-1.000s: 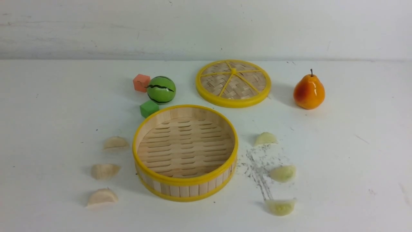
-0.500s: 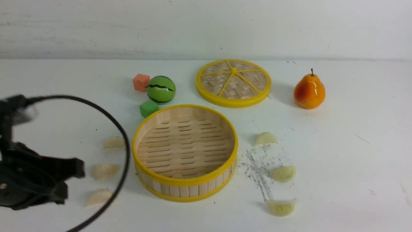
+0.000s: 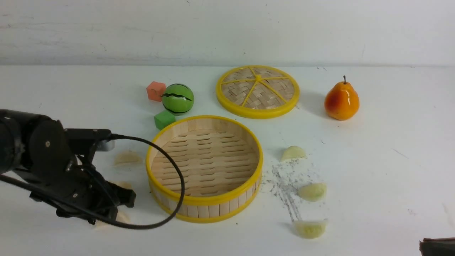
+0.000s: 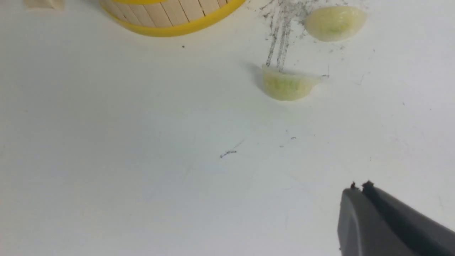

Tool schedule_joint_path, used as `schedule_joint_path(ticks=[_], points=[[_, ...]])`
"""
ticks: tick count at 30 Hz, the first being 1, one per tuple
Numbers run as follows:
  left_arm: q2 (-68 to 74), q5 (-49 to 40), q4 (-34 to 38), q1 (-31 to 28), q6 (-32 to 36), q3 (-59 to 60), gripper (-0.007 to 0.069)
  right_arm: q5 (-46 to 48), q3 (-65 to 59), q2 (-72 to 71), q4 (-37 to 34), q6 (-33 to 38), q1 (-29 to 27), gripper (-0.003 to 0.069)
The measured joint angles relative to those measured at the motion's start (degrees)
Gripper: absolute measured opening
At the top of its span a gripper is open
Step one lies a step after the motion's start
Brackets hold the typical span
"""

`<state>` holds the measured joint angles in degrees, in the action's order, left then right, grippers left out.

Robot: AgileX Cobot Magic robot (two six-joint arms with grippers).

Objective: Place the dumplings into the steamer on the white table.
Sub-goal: 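Reach for and grasp a dumpling on the table with the left gripper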

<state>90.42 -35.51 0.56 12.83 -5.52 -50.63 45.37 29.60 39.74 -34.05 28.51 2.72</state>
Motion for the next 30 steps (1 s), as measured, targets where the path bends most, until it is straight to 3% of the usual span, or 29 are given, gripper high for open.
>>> schedule_joint_path(ticks=[3, 5, 9, 11, 17, 22, 30], points=[[4.10, 1.43, -0.04, 0.00, 8.33, -0.74, 0.0472, -0.14, 0.00, 0.00, -0.06, 0.36, 0.11, -0.0002], [5.89, 2.78, -0.12, 0.00, 13.23, -1.02, 0.0514, -0.48, 0.00, 0.00, -0.06, 1.09, 0.80, -0.0002], [8.06, 5.85, -0.11, 0.00, 19.09, -1.27, 0.0530, -1.09, 0.00, 0.00, -0.06, 2.10, 2.89, -0.0002], [8.49, 6.91, 0.89, 0.00, 19.22, -1.34, 0.0498, -1.33, 0.00, 0.00, -0.06, 3.39, 3.90, -0.0002], [8.62, 7.05, 5.85, 0.00, 10.60, -1.55, 0.0340, -1.98, 0.00, 0.00, -0.06, 4.52, 4.31, -0.0002], [8.62, 6.10, 7.28, 0.00, -1.70, -1.85, 0.0342, -4.42, -1.05, 0.00, -0.28, 5.07, 4.31, -0.0002], [8.62, 5.80, 6.08, 0.00, -4.45, -1.89, 0.0344, -7.11, -3.67, 0.00, -1.97, 5.07, 4.31, -0.0002]])
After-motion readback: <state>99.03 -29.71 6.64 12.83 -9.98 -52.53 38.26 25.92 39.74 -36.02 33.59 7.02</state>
